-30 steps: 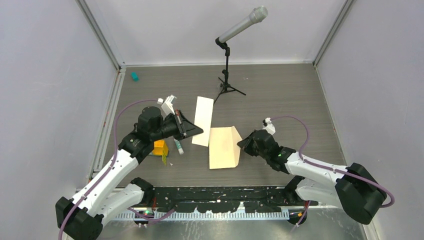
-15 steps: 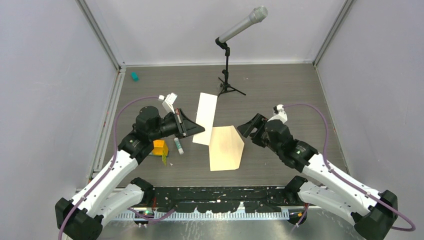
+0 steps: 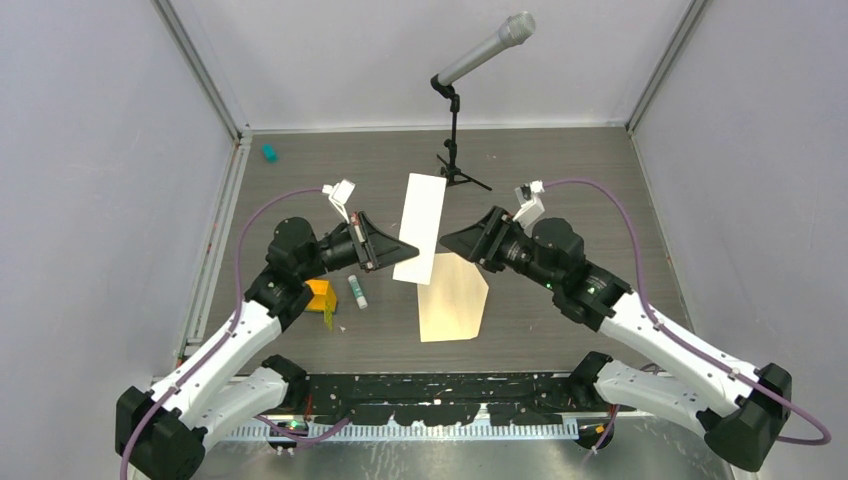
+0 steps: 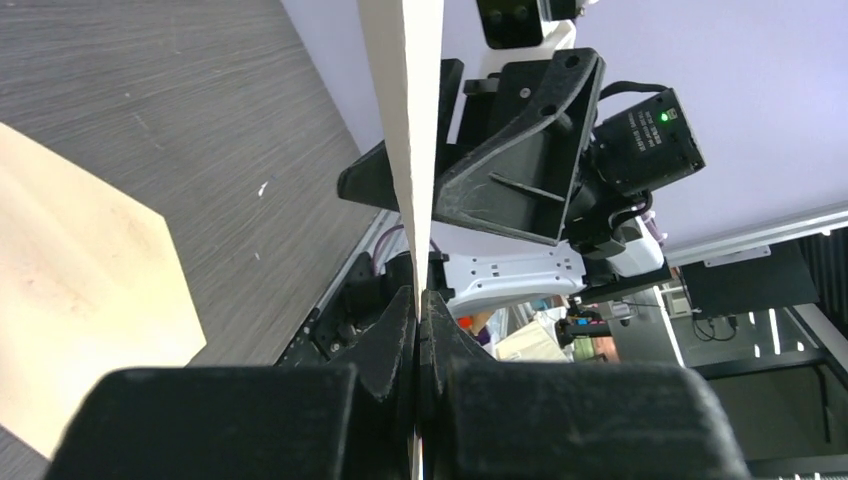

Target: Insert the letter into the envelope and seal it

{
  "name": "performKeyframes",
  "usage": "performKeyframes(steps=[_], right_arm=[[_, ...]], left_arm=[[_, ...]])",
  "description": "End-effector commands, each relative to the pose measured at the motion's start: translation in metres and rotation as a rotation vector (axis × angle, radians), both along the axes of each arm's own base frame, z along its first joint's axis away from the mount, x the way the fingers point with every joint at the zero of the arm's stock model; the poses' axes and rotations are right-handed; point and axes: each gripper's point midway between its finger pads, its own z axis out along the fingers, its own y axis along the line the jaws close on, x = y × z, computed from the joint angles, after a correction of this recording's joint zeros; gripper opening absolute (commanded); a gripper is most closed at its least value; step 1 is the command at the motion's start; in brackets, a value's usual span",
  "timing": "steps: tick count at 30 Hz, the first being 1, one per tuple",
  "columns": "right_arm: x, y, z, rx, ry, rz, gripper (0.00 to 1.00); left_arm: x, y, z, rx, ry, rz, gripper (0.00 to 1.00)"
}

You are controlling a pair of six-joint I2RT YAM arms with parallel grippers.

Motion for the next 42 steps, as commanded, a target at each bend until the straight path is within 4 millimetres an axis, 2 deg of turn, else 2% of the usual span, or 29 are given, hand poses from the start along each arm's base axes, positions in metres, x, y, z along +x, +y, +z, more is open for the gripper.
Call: performKeyframes(steps=[1,7,9,11,16,19,22,23,26,28,30,34,36,42], right_arm=[[0.001,0.024,0.051,0.116,-0.105,0.059,0.63],[0.002,0.030,0.071,0.168,-0.147,0.056,0.55],[0.002,0.029,0.073,0.181,-0.140,0.047,0.47],[0.001,0.023,0.068,0.194,-0.112,0.023,0.45],[-0.006,-0.010,0.047,0.162,-0.063,-0.086,0.52],[-0.017,-0.023,0.050,0.178,-0.089,-0.088,0.60],[-0.025,-0.020,0.061,0.182,-0.131,-0.037,0.66],[-0.029,-0.014,0.064,0.182,-0.140,0.005,0.71],[-0.024,-0.008,0.066,0.154,-0.156,0.015,0.80],[-0.023,-0.001,0.071,0.156,-0.157,0.036,0.80],[-0.021,0.004,0.083,0.180,-0.175,0.046,0.78],[-0.016,0.007,0.092,0.191,-0.186,0.038,0.71],[-0.015,0.008,0.096,0.201,-0.192,0.039,0.64],[-0.012,0.007,0.089,0.199,-0.166,0.020,0.47]], left_arm=[[-0.006,-0.007,0.022,-0.087,-0.054,-0.041,0.00],[-0.010,-0.017,0.017,-0.097,-0.032,-0.054,0.00],[-0.009,-0.018,0.015,-0.100,-0.020,-0.047,0.00],[-0.008,-0.017,0.016,-0.109,-0.015,-0.034,0.00],[-0.009,-0.015,0.030,-0.147,-0.036,-0.021,0.00],[-0.010,-0.014,0.032,-0.153,-0.044,-0.020,0.00],[-0.012,-0.014,0.035,-0.173,-0.046,-0.025,0.00],[-0.013,-0.014,0.037,-0.184,-0.047,-0.030,0.00],[-0.018,-0.017,0.045,-0.209,-0.057,-0.049,0.00],[-0.022,-0.020,0.046,-0.215,-0.059,-0.053,0.00],[-0.025,-0.022,0.047,-0.217,-0.061,-0.058,0.00],[-0.028,-0.026,0.046,-0.217,-0.064,-0.073,0.00],[-0.027,-0.028,0.041,-0.209,-0.053,-0.078,0.00],[-0.022,-0.034,0.033,-0.199,-0.039,-0.087,0.00]])
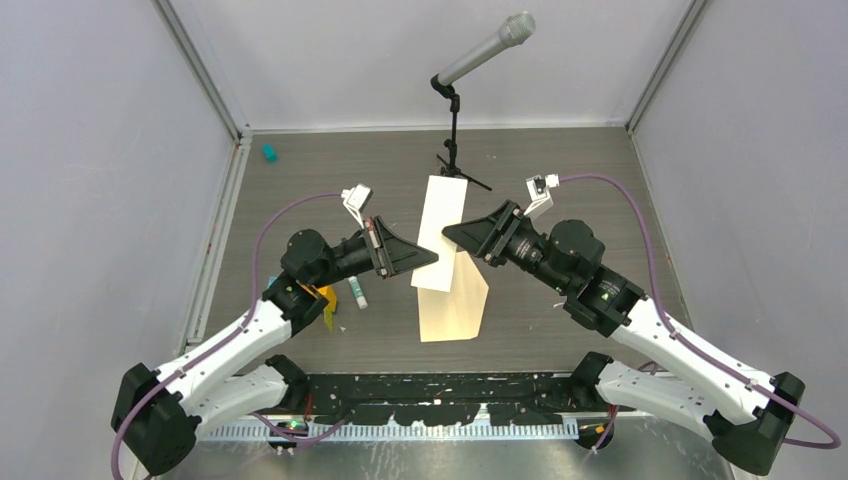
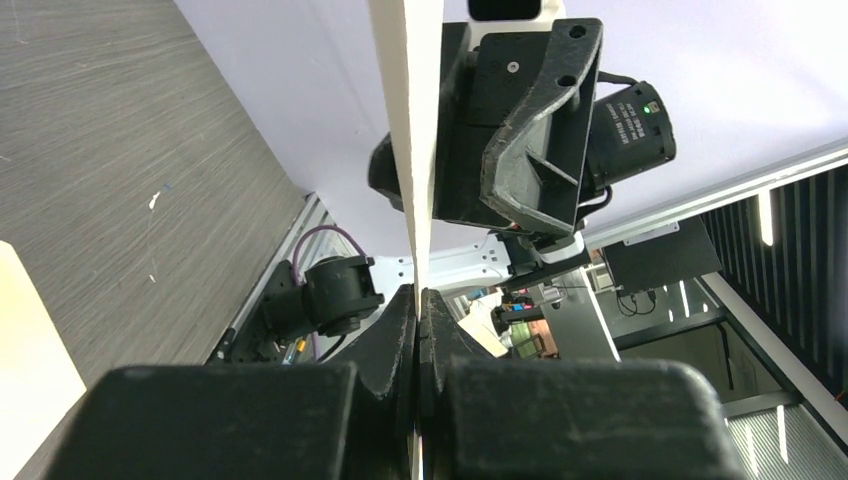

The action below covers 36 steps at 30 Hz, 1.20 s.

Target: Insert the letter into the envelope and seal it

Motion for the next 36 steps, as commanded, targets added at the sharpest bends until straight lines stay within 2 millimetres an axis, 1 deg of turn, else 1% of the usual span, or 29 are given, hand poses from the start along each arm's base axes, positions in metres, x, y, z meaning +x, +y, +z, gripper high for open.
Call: performKeyframes(steps=[1,3,6,11,12,15,16,18,19,20,21,22,23,26,27,29,33,36], right_arm=[[-0.002,-0.001,0.027,0.061,-0.054,-0.002,0.45],[-0.002,0.001,0.023,0.057,-0.047,0.006,0.41],[0.000,0.000,0.017,0.031,-0.048,-0.002,0.36],[0.002,-0.003,0.015,0.000,-0.064,-0.017,0.25],[0.003,-0.002,0.016,-0.004,-0.065,-0.018,0.21],[0.005,-0.005,0.005,-0.054,-0.045,-0.034,0.05],[0.010,-0.009,0.002,-0.075,-0.045,-0.071,0.02],[0.014,-0.015,-0.006,-0.133,-0.044,-0.100,0.01],[0.016,-0.018,-0.007,-0.152,-0.048,-0.112,0.01],[0.018,-0.021,-0.010,-0.182,-0.051,-0.124,0.01],[0.019,-0.025,-0.013,-0.212,-0.057,-0.137,0.01],[0.022,-0.030,-0.018,-0.254,-0.067,-0.152,0.00],[0.024,-0.035,-0.024,-0.295,-0.066,-0.163,0.00],[0.031,-0.050,-0.049,-0.389,-0.028,-0.178,0.00],[0.033,-0.052,-0.058,-0.404,-0.007,-0.164,0.01],[0.038,-0.058,-0.079,-0.437,0.038,-0.155,0.01],[0.040,-0.063,-0.123,-0.513,0.107,-0.101,0.00],[0.045,-0.060,-0.158,-0.568,0.167,-0.057,0.01]], left_arm=[[0.002,-0.002,0.006,-0.033,-0.038,0.000,0.00],[0.004,-0.005,0.003,-0.031,-0.033,-0.006,0.00],[0.006,-0.008,0.004,-0.049,-0.033,-0.013,0.00],[0.009,-0.009,0.005,-0.052,-0.029,-0.009,0.00],[0.010,-0.010,0.005,-0.052,-0.026,-0.008,0.00],[0.011,-0.011,0.006,-0.054,-0.022,-0.009,0.00],[0.011,-0.010,0.006,-0.053,-0.026,-0.006,0.03],[0.011,-0.010,0.003,-0.037,-0.033,-0.001,0.18],[0.013,-0.009,-0.002,-0.015,-0.021,0.009,0.24],[0.013,-0.008,-0.009,0.020,-0.017,0.024,0.32],[0.017,-0.005,-0.019,0.080,-0.024,0.053,0.40],[0.022,-0.001,-0.035,0.159,0.002,0.092,0.45],[0.026,0.006,-0.050,0.239,0.020,0.139,0.49],[0.037,0.034,-0.101,0.510,0.093,0.263,0.57],[0.038,0.042,-0.116,0.583,0.109,0.286,0.59],[0.039,0.052,-0.140,0.682,0.136,0.309,0.59],[0.045,0.054,-0.173,0.745,0.183,0.325,0.59],[0.053,0.050,-0.192,0.772,0.194,0.325,0.58]])
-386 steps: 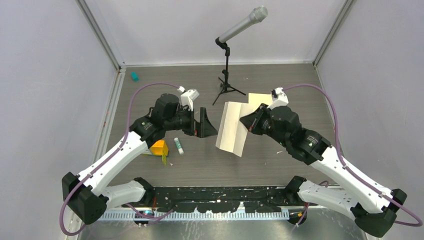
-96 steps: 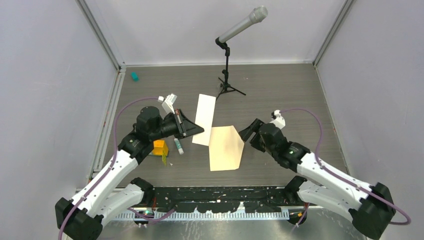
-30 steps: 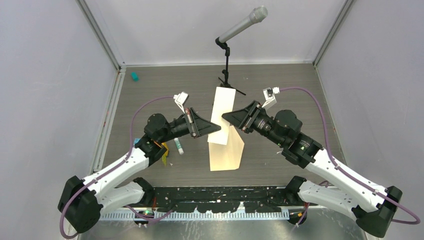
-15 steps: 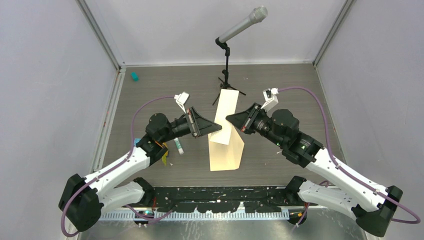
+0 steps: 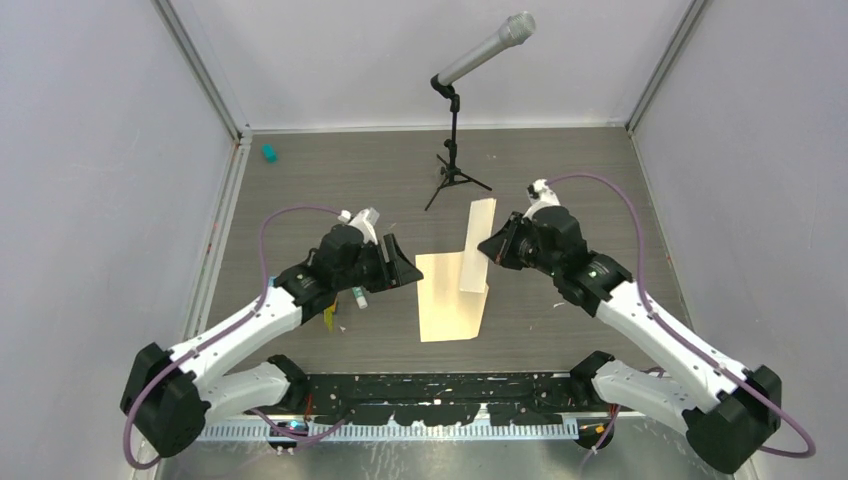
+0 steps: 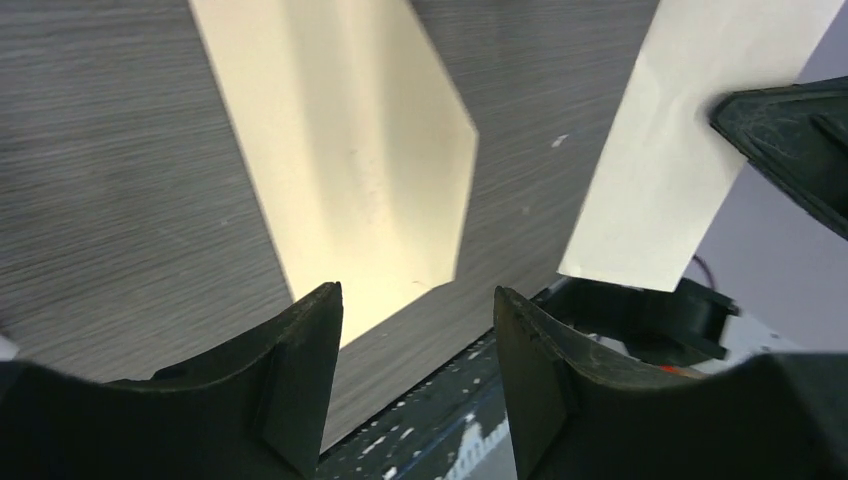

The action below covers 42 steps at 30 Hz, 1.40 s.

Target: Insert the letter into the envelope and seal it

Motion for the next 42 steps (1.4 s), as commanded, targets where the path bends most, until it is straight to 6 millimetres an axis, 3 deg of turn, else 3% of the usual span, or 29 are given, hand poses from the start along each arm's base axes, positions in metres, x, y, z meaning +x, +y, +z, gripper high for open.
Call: performKeyframes(steps=[1,7,16,27,34,42], right_arm=[[-0.004,0.009,-0.051,-0.092,0.103,0.104,0.01],[-0.001,0.006,-0.100,-0.129,0.198,0.110,0.01],[0.003,0.000,-0.137,-0.150,0.246,0.083,0.01],[0.007,-0.004,-0.145,-0.158,0.187,0.069,0.01],[0.003,-0.013,-0.154,-0.180,0.166,0.052,0.01],[0.006,-0.015,-0.150,-0.169,0.069,-0.003,0.01]], left_arm=[[0.011,0.009,-0.043,0.132,0.020,0.027,0.58],[0.029,-0.002,-0.068,0.176,0.046,0.034,0.54],[0.038,-0.017,-0.091,0.199,0.082,-0.013,0.47],[0.043,-0.019,-0.125,0.273,0.162,-0.017,0.29],[0.044,-0.021,-0.129,0.282,0.176,-0.021,0.26],[0.040,-0.024,-0.129,0.280,0.197,-0.034,0.22]])
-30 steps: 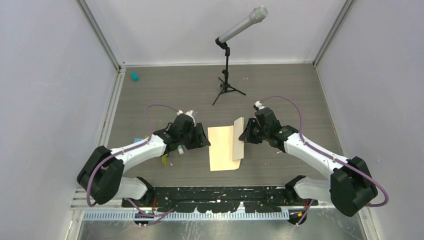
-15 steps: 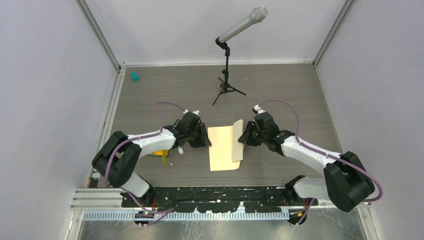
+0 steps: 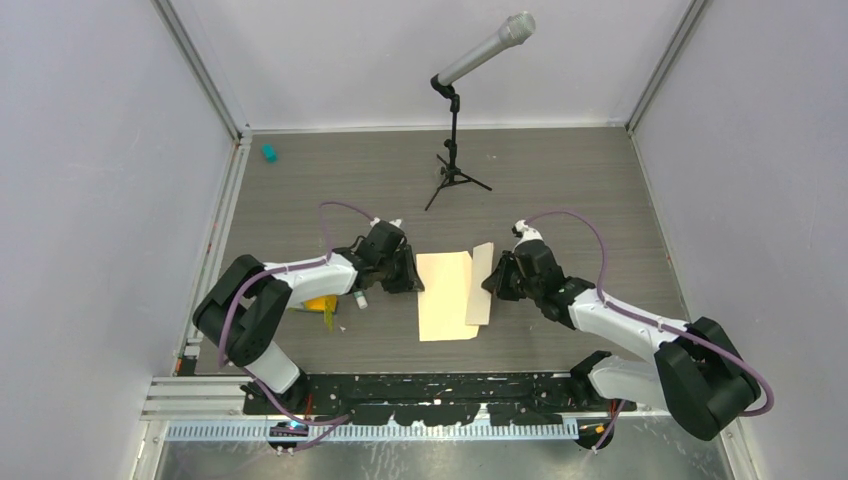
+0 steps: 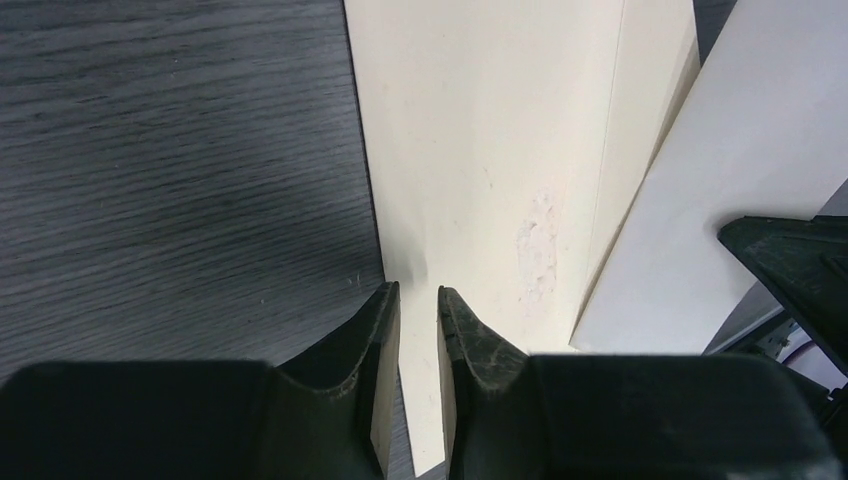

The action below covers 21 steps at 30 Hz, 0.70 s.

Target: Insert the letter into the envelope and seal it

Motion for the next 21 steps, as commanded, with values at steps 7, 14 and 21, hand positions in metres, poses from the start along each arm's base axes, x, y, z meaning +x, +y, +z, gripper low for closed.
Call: performKeyframes(steps=[7,14,21], right_arm=[[0.016,0.009,0.015,0.006,-0.154,-0.036,0.01],[0.007,0.026,0.007,0.003,-0.141,-0.004,0.01],[0.005,0.025,-0.007,-0.005,-0.089,-0.032,0.01]], left_arm=[[-0.010,-0.004,0.005,-0.008,0.009,-0.028,0.21],[-0.024,-0.003,-0.004,0.003,0.039,-0.006,0.17],[-0.031,-0.007,-0.006,-0.012,0.052,0.031,0.11]])
